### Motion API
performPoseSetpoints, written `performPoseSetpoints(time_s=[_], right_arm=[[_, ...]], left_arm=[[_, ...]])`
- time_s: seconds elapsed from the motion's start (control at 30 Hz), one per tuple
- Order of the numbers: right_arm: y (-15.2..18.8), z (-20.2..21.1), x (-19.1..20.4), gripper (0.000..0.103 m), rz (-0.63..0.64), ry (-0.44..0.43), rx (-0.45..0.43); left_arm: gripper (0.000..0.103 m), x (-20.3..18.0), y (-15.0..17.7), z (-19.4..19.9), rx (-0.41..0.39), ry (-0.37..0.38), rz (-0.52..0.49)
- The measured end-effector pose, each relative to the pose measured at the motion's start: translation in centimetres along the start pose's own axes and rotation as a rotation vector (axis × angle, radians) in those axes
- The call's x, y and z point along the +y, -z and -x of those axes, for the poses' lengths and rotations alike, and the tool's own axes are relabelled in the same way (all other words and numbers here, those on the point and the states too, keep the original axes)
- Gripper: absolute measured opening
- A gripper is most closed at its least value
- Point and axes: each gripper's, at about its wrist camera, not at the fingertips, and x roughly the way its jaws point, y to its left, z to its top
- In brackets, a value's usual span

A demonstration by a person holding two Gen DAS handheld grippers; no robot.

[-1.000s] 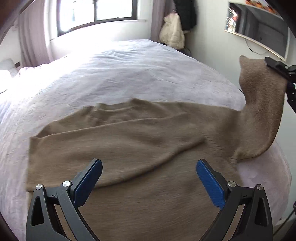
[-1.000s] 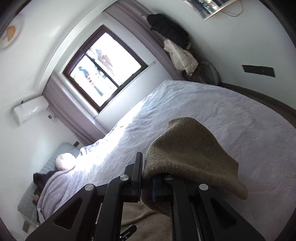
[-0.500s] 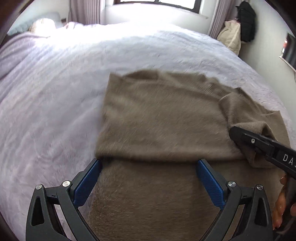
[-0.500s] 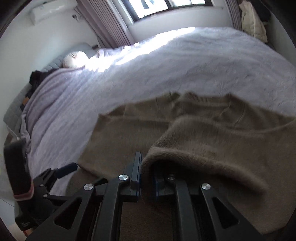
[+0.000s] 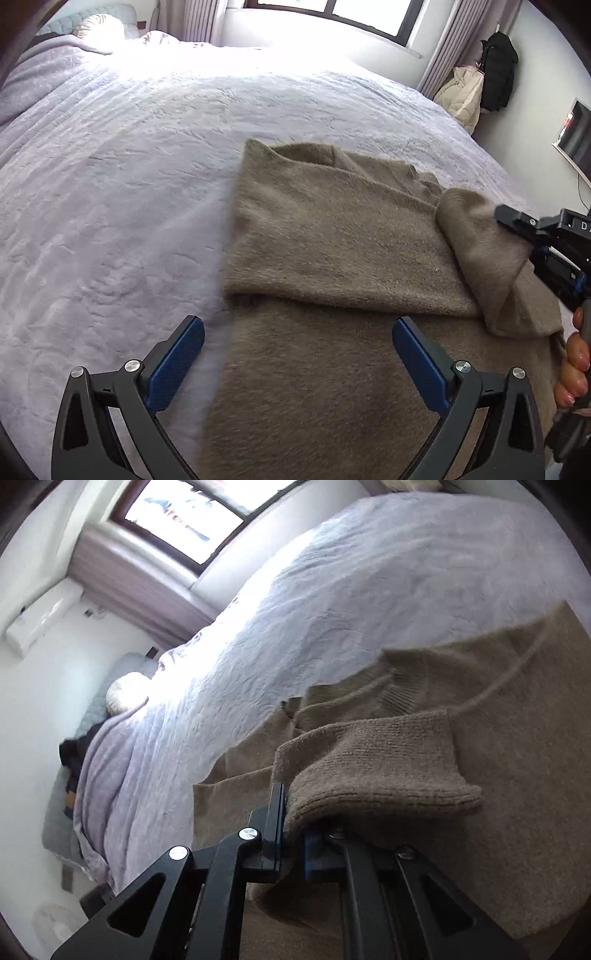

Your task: Fold small clothes

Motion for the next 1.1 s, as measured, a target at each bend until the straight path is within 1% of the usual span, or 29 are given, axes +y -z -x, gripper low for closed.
performPoseSetpoints(time_s=[0.03, 0.07, 0.1, 0.13, 0.17, 0.2, 0.27, 0.33, 0.37, 0.4, 0.43, 0.47, 0.5, 0.53, 0.63, 0.7, 0.73, 0.8, 0.87, 0.9, 0.93, 0.97, 1.0, 1.07, 1.1], right_arm=[[0.2, -0.6, 1.9, 0.009, 0.090, -0.001, 0.013], [0.6, -1.7, 3.8, 0.010, 0.178, -0.018, 0.050], [1.3, -2.8, 5.4, 0.013, 0.249, -0.025, 0.103], [2.2, -4.4, 7.0, 0.013, 0.316, -0.016, 0.170], [3.1, -5.4, 8.0, 0.013, 0.363, 0.007, 0.220], [4.0, -6.2, 8.8, 0.016, 0.400, 0.029, 0.250], [4.9, -6.4, 9.1, 0.019, 0.404, 0.039, 0.245], [4.9, -5.1, 8.1, 0.022, 0.326, 0.006, 0.223], [4.8, -3.8, 7.0, 0.023, 0.269, -0.014, 0.203], [4.8, -2.5, 6.0, 0.028, 0.227, -0.028, 0.187], [4.7, -1.1, 4.9, 0.034, 0.190, -0.035, 0.171], [4.8, 0.7, 3.5, 0.039, 0.153, -0.030, 0.153], [5.0, 2.5, 1.9, 0.047, 0.121, -0.015, 0.134], [5.1, 4.1, 0.4, 0.049, 0.090, 0.007, 0.118], [6.0, 9.2, -4.6, 0.049, -0.039, 0.060, 0.073], [6.1, 11.5, -7.5, 0.049, -0.139, 0.078, 0.046], [6.2, 12.2, -8.6, 0.049, -0.175, 0.088, 0.034], [6.0, 13.2, -11.1, 0.049, -0.257, 0.112, 0.008], [5.9, 13.1, -13.0, 0.049, -0.353, 0.078, -0.025], [5.7, 12.9, -13.6, 0.049, -0.390, 0.063, -0.045], [5.7, 12.8, -14.3, 0.045, -0.421, 0.053, -0.064], [5.5, 12.6, -14.7, 0.033, -0.446, 0.061, -0.084], [5.3, 12.7, -14.8, 0.007, -0.448, 0.080, -0.095], [5.0, 13.4, -14.4, 0.007, -0.404, 0.080, -0.121], [4.9, 13.7, -14.3, 0.007, -0.365, 0.096, -0.125]], left_arm=[[0.102, 0.1, -0.1, 0.2, -0.009, -0.008, -0.002], [0.102, 0.5, -0.2, 0.5, -0.014, -0.013, 0.000], [0.102, 1.0, -0.3, 0.8, -0.018, -0.015, 0.004], [0.102, 1.4, -0.4, 0.9, -0.020, -0.020, 0.009], [0.102, 1.8, -0.4, 1.1, -0.021, -0.028, 0.013], [0.102, 2.3, -0.4, 1.2, -0.020, -0.038, 0.018], [0.102, 3.2, -0.2, 1.7, -0.019, -0.045, 0.027], [0.102, 3.5, -0.2, 1.9, -0.018, -0.048, 0.025], [0.102, 3.5, -0.3, 2.0, -0.018, -0.051, 0.019], [0.102, 3.4, -0.4, 2.1, -0.022, -0.056, 0.010], [0.102, 3.3, -0.6, 2.2, -0.026, -0.058, 0.005], [0.102, 3.2, -0.6, 2.4, -0.029, -0.056, 0.000], [0.102, 2.8, -0.9, 2.4, -0.032, -0.053, -0.007], [0.102, 2.4, -1.4, 2.3, -0.036, -0.052, -0.014], [0.102, 0.7, -2.7, 2.2, -0.062, -0.057, -0.044], [0.102, -0.7, -4.1, 1.5, -0.068, -0.082, -0.059], [0.102, -1.2, -4.8, 1.1, -0.062, -0.093, -0.058], [0.102, -2.2, -5.9, -0.3, -0.024, -0.090, -0.064], [0.102, -3.2, -6.2, -1.9, 0.008, -0.129, -0.093], [0.102, -3.7, -6.0, -3.0, 0.030, -0.166, -0.120], [0.102, -4.1, -5.7, -3.9, 0.056, -0.197, -0.139], [0.102, -4.3, -5.2, -4.6, 0.079, -0.212, -0.155], [0.102, -4.3, -4.8, -4.7, 0.080, -0.207, -0.158], [0.102, -4.0, -4.4, -4.2, 0.070, -0.198, -0.153], [0.102, -3.9, -4.2, -4.2, 0.075, -0.188, -0.154]])
